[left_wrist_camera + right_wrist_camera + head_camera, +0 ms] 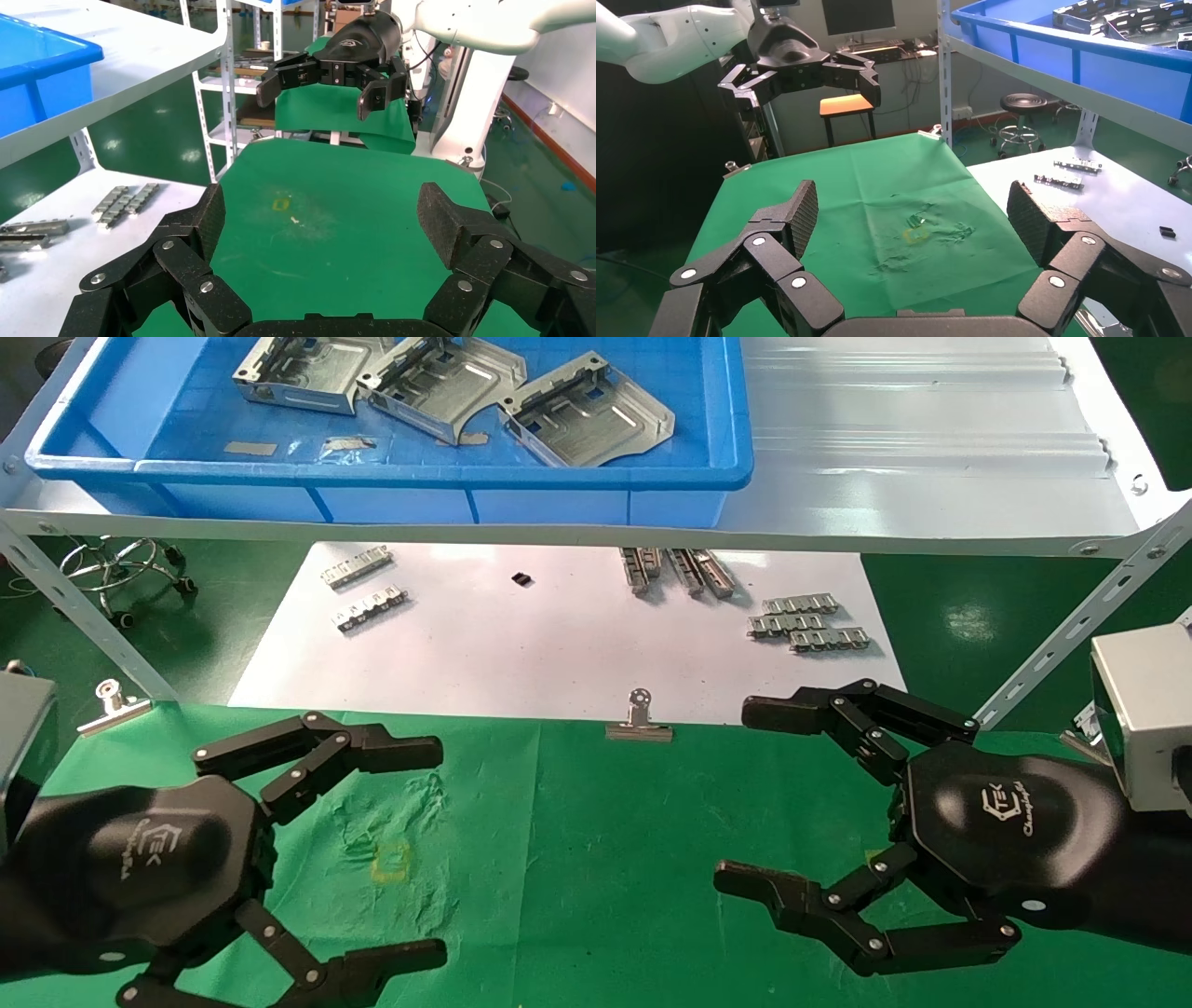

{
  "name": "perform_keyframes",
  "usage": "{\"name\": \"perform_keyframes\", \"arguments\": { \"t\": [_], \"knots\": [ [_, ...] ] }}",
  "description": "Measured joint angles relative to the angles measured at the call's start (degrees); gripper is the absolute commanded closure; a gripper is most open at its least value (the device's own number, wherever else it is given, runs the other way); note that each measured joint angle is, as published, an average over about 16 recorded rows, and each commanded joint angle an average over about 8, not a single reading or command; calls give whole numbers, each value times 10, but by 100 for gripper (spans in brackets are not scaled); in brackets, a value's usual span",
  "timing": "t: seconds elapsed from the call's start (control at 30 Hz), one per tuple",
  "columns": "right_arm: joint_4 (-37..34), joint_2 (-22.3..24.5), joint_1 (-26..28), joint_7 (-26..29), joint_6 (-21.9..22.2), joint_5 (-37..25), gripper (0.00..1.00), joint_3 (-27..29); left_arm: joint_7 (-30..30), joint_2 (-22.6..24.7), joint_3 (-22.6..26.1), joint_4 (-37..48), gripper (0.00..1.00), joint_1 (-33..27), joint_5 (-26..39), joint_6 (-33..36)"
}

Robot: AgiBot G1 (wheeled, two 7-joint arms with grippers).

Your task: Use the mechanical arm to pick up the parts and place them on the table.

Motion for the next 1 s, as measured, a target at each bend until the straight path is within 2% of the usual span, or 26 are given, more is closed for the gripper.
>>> {"name": "perform_keyframes", "arguments": {
  "t": [0.33, 0.37, 0.6, 0.63, 1.0],
  "knots": [
    [0, 0, 0, 0, 0, 0, 1, 0, 0, 0, 0, 0, 0, 0, 0, 0],
    [0, 0, 0, 0, 0, 0, 10, 0, 0, 0, 0, 0, 0, 0, 0, 0],
    [0, 0, 0, 0, 0, 0, 96, 0, 0, 1, 0, 1, 0, -1, 0, -2],
    [0, 0, 0, 0, 0, 0, 100, 0, 0, 3, 0, 2, 0, -2, 0, -3],
    [0, 0, 0, 0, 0, 0, 100, 0, 6, 43, 7, 32, 0, -38, 21, -41]
  ]
}}
